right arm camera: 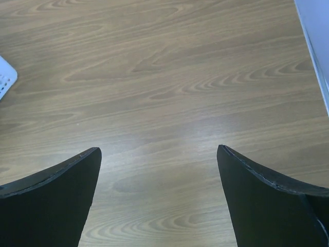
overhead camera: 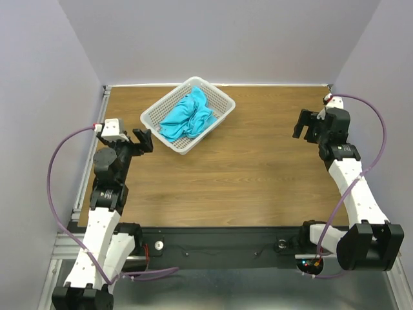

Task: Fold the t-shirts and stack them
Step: Grab the tshirt from the pile

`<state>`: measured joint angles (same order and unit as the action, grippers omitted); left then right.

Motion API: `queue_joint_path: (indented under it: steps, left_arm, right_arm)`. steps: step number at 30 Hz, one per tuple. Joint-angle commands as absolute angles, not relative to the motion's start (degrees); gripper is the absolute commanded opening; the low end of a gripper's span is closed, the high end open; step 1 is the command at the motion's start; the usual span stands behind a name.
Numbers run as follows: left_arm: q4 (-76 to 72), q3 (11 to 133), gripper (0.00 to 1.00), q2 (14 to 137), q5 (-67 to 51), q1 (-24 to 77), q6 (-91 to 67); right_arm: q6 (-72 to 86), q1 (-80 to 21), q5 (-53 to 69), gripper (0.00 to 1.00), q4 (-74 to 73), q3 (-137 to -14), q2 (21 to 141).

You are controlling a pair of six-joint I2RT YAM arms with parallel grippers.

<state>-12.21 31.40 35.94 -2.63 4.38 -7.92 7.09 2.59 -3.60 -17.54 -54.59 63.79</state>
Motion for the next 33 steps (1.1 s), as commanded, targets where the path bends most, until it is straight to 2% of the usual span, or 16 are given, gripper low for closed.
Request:
queue_joint_path:
  steps: [1, 3, 4, 8, 13, 15, 17, 23, 26, 33]
  left_arm:
    - [-12.6, 38.0, 0.99, 39.5, -8.7, 4.3, -9.6]
    - [-10.6, 41.2, 0.99, 41.8, -11.8, 4.3, -11.0]
    - [-10.0, 42.2, 0.99, 42.5, -12.7, 4.3, -11.5]
    - [-7.8, 47.4, 0.99, 46.3, -16.5, 4.3, -12.9]
    - [-5.2, 52.5, 0.98, 53.6, -17.1, 5.7, -13.0]
    - [-3.4, 56.5, 0.96, 56.7, -16.4, 7.4, -12.7]
    - [-2.1, 60.3, 0.96, 61.6, -12.9, 11.0, -11.8]
    - [3.0, 71.8, 0.95, 78.1, -1.7, 18.2, -9.9]
    - [3.9, 76.6, 0.94, 86.9, 2.8, 20.0, -10.0]
    - [13.6, 99.6, 0.84, 109.5, 14.0, 24.2, -9.8]
  right_arm:
    - [6.2, 2.5, -2.8, 1.00, -15.0, -57.6, 63.6]
    - [1.0, 2.5, 1.8, 1.00, -15.0, -58.2, 63.4]
    - [-2.1, 2.5, 10.0, 1.00, -15.0, -58.0, 63.0]
    - [-16.6, 2.5, 29.2, 1.00, -16.2, -54.8, 61.1]
    - [-14.1, 3.6, 27.2, 1.00, -16.4, -52.5, 62.1]
    - [-13.5, 5.7, 31.4, 1.00, -16.3, -51.9, 63.1]
    - [-13.5, 8.3, 38.2, 1.00, -16.3, -51.0, 63.8]
    - [-14.5, 10.4, 46.6, 1.00, -15.2, -46.9, 64.3]
    - [-15.3, 10.7, 48.5, 1.00, -15.2, -45.4, 64.2]
    - [-15.4, 11.2, 49.7, 1.00, -15.1, -44.9, 65.9]
